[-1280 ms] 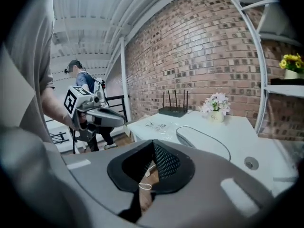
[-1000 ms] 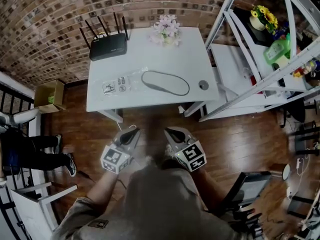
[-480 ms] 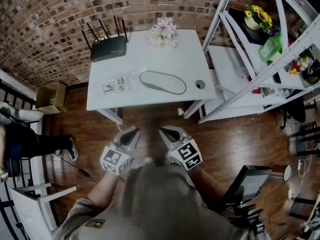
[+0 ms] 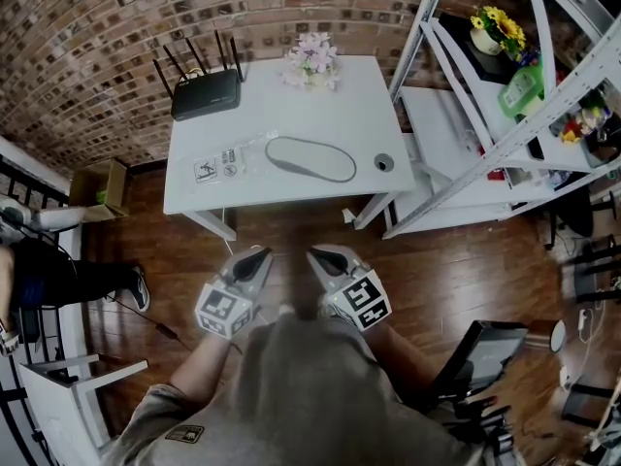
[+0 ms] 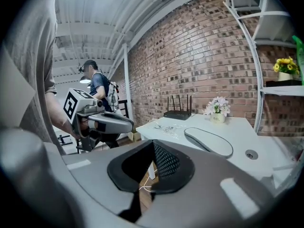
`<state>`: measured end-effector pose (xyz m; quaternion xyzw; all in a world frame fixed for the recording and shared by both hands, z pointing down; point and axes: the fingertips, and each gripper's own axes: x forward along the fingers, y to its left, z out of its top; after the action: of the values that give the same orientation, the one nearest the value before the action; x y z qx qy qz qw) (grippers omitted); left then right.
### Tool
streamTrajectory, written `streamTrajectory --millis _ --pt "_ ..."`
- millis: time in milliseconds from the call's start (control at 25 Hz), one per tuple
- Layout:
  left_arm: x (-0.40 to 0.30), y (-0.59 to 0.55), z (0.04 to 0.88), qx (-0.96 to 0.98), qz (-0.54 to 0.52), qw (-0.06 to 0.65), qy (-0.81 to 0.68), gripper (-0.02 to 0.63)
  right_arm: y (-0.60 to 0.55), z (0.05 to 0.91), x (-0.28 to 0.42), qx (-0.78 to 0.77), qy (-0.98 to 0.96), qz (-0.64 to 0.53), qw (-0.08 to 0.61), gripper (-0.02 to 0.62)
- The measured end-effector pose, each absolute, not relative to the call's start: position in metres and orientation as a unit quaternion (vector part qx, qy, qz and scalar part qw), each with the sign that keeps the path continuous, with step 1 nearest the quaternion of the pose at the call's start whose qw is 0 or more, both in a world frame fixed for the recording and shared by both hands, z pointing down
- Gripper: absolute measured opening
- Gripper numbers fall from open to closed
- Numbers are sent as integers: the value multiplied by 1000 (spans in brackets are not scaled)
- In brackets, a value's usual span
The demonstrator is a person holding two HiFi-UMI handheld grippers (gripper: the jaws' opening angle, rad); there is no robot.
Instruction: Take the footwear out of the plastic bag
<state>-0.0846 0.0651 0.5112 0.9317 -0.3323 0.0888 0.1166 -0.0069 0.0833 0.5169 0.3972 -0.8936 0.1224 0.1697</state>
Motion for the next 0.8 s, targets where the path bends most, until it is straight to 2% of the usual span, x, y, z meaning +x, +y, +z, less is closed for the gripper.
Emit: streamTrajectory --millis 800 --pt "-76 59 514 934 97 115 -325 2 78 522 1 395 -894 124 173 12"
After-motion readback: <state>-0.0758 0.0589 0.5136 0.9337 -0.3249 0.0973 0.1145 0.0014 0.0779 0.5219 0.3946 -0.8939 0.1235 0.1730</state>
